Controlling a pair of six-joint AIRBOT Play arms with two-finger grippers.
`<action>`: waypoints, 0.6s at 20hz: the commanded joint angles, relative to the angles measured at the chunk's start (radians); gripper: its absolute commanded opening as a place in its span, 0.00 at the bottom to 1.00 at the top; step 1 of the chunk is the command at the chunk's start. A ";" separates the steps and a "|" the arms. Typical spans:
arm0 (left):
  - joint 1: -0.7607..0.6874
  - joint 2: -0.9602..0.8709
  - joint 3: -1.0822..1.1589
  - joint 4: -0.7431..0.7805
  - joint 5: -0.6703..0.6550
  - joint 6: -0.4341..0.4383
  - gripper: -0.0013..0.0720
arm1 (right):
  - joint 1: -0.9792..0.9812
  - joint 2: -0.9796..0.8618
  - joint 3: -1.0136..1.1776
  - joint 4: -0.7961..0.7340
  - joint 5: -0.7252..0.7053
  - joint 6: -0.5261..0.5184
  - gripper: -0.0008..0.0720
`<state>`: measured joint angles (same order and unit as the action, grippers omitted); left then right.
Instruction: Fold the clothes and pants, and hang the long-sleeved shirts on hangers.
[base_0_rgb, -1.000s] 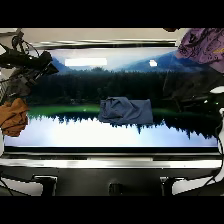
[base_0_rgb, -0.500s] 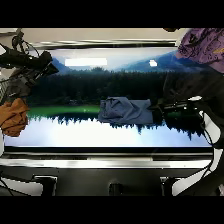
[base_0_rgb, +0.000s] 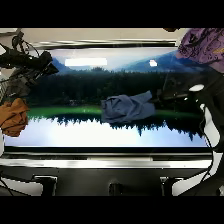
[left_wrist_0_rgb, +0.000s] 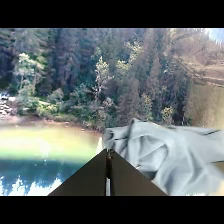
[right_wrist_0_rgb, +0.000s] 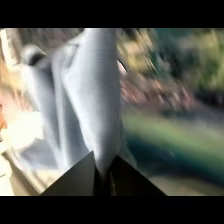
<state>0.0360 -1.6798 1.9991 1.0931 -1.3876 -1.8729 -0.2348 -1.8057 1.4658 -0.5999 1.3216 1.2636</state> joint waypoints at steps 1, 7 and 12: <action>0.000 -0.001 0.000 0.000 0.000 0.000 0.04 | 0.001 0.031 0.257 -0.130 0.011 0.207 0.04; 0.000 -0.001 0.000 0.000 0.000 0.000 0.04 | 0.000 0.031 0.551 -0.380 -0.063 0.449 0.04; 0.000 -0.001 0.000 0.000 0.000 0.000 0.04 | -0.021 0.031 0.587 -0.441 -0.160 0.626 0.04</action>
<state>0.0360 -1.6798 1.9991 1.0931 -1.3876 -1.8729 -0.2405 -1.7752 2.0201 -0.9848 1.2293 1.7565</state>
